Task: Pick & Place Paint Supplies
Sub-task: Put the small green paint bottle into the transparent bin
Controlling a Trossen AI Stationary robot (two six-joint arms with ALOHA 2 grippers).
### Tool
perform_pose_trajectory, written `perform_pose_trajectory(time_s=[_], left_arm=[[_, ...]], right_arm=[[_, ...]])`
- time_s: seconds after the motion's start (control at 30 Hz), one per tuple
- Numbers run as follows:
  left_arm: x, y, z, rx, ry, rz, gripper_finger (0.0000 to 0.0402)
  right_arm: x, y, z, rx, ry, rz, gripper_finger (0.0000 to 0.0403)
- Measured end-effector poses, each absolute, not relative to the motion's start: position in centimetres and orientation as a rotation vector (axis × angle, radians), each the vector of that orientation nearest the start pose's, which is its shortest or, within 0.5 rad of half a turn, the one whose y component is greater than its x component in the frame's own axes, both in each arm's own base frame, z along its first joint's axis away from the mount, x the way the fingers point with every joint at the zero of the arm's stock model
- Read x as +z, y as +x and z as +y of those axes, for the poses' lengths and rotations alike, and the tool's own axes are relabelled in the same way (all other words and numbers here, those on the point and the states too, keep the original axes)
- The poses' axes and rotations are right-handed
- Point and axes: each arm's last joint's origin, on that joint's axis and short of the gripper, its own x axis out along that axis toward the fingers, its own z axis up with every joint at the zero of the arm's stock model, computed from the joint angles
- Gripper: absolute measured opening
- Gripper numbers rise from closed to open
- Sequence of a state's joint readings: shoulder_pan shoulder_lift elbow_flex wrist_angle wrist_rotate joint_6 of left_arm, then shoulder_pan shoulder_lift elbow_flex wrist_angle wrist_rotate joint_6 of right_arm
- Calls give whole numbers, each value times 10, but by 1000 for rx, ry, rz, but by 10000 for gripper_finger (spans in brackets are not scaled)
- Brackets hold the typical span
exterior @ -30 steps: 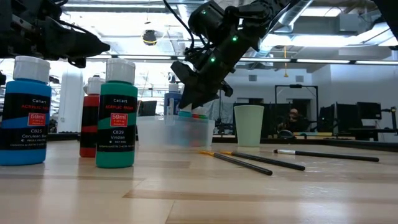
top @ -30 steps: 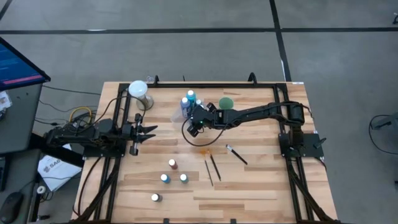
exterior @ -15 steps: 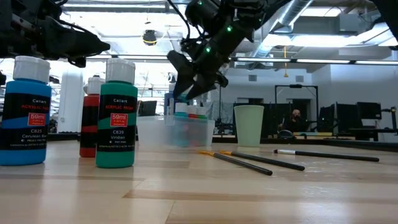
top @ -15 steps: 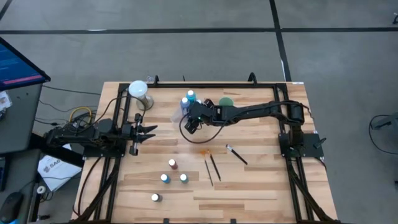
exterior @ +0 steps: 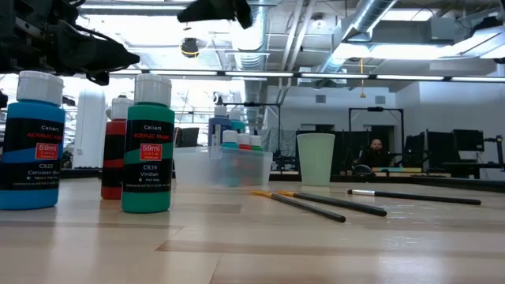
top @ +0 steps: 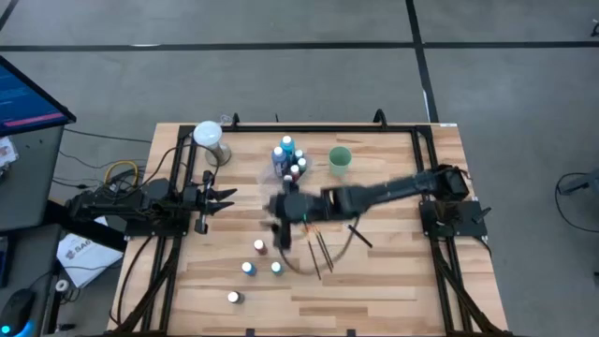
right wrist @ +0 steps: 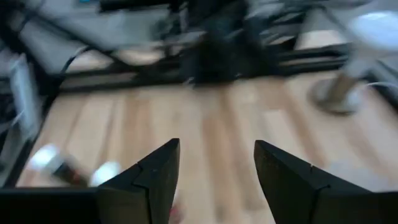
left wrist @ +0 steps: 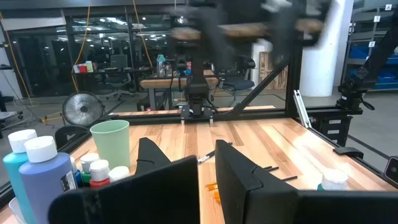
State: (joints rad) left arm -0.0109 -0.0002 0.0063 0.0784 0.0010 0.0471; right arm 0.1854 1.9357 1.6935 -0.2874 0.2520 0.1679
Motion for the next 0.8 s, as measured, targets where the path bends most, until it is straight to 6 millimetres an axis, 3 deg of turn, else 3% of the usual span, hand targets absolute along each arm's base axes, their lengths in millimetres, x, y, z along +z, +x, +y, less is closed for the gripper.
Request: perform_pose_trajectory(time_s=[0.13, 0.3, 0.63, 0.8], left_arm=[[174, 97, -1, -10, 47, -88, 1], [174, 97, -1, -10, 47, -91, 1], [174, 97, -1, -10, 47, -93, 1], [175, 97, -1, -10, 46, -99, 1]], right_arm=[[299, 436, 115, -25, 3, 509, 208], [281, 434, 144, 6, -32, 548, 241], [215, 450, 177, 19, -19, 642, 255], [191, 448, 183, 0, -4, 737, 255]])
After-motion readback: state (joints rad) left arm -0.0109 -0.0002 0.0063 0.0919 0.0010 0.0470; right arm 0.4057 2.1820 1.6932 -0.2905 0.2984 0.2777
